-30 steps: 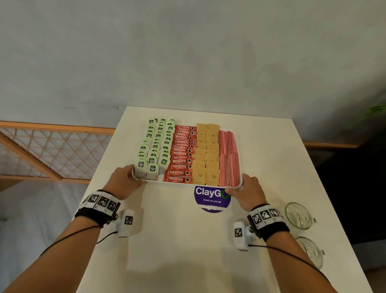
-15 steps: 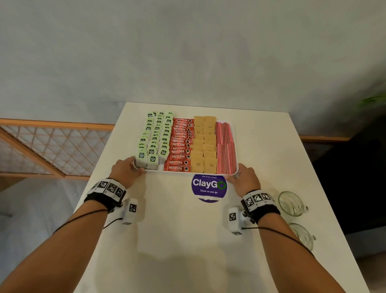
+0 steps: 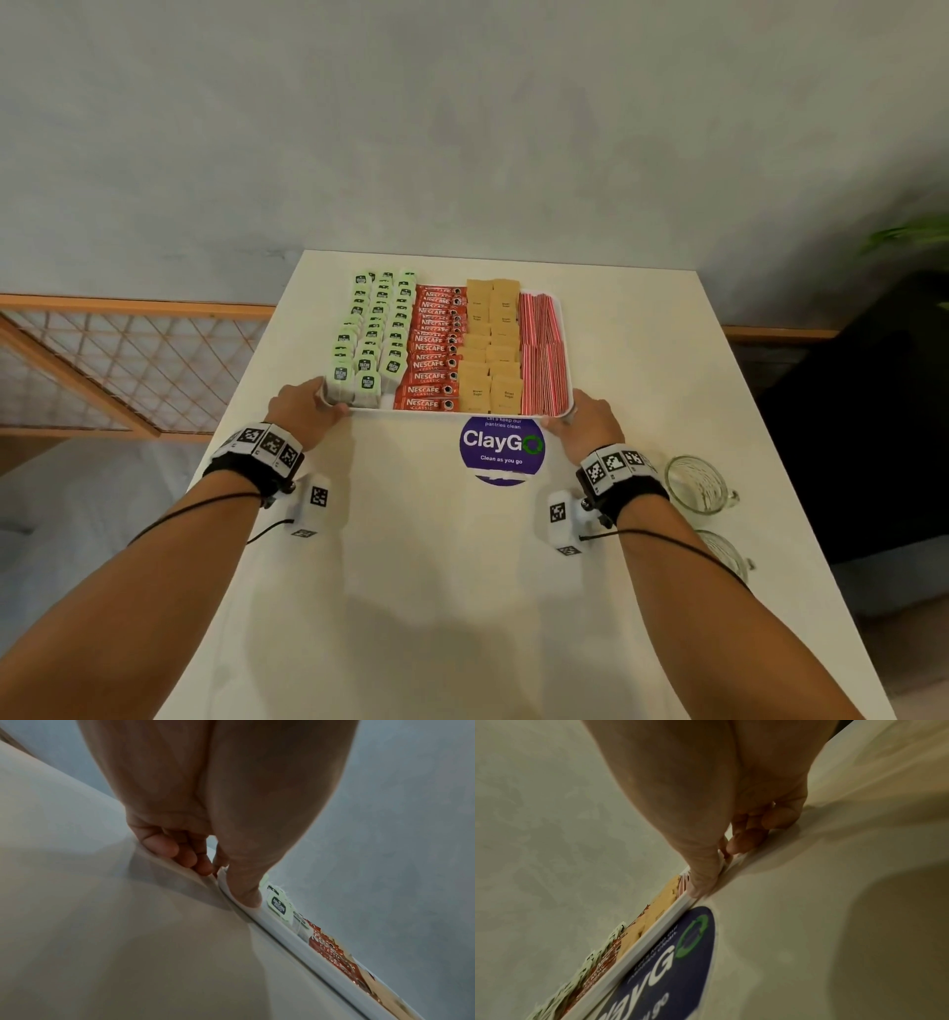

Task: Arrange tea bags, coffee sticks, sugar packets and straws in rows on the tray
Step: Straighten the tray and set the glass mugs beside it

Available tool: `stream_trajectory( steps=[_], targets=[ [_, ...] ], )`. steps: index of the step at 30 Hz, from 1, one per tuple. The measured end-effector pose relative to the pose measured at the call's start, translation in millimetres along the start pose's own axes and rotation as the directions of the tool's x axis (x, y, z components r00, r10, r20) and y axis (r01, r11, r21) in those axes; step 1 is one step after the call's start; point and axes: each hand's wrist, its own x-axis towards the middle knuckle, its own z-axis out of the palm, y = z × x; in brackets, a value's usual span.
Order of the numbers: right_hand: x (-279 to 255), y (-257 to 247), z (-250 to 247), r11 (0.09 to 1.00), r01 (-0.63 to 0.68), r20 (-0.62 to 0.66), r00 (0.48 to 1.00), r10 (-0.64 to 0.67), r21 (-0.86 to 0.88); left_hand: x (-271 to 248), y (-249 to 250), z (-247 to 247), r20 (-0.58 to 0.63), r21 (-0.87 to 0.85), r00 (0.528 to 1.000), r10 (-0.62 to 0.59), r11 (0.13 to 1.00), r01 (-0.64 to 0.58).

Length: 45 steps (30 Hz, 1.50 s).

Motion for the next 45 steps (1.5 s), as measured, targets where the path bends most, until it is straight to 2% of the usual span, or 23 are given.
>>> stream_trajectory(
  steps=[18,26,31,34,37,40,42,45],
  targets=[
    [-0.4,-11.2,-6.8,0.997,-0.078,0.041,0.996,0.079,-0.023,-2.4,11.1,-1.8,-0.021,0.085,0.999,-0.033,0.996,0.035],
    [0.3,-13.1,-7.8,0.994,-0.079,0.048,0.995,0.083,-0.08,-9.5,14.9,-6.4,0.008,0.036,0.998,-0.061,0.998,0.061],
    [-38.6,-31.5,-27.3,0.987,-0.121,0.073,0.989,0.129,-0.105,-22.0,16.0,-8.9,0.07,-0.125,0.986,-0.153,0.979,0.161],
    [-72.1,-39.5,-52.1,0.997,-0.042,0.102,0.994,0.048,-0.062,-36.0,18.1,-4.0,0.097,-0.094,0.982,-0.159,0.981,0.169],
    [-105.8,-41.9,-86.6,0.997,0.076,0.121,0.989,-0.08,0.034,-58.0,37.2,-2.4,0.099,-0.094,0.993,-0.069,0.993,0.078],
    [-133.6,-24.9,-117.7,0.979,0.175,0.071,0.98,-0.183,0.107,-88.2,76.9,1.1,0.014,-0.205,0.985,0.171,0.965,-0.164],
    [-145.4,-5.1,-134.0,0.971,0.203,0.029,0.978,-0.208,0.125,-112.4,107.5,5.5,-0.035,-0.28,0.943,0.332,0.902,-0.328],
    [-155.5,31.0,-151.5,0.975,0.206,-0.038,0.978,-0.203,0.084,-145.5,148.7,19.8,0.004,-0.373,0.869,0.496,0.806,-0.459]
  ],
)
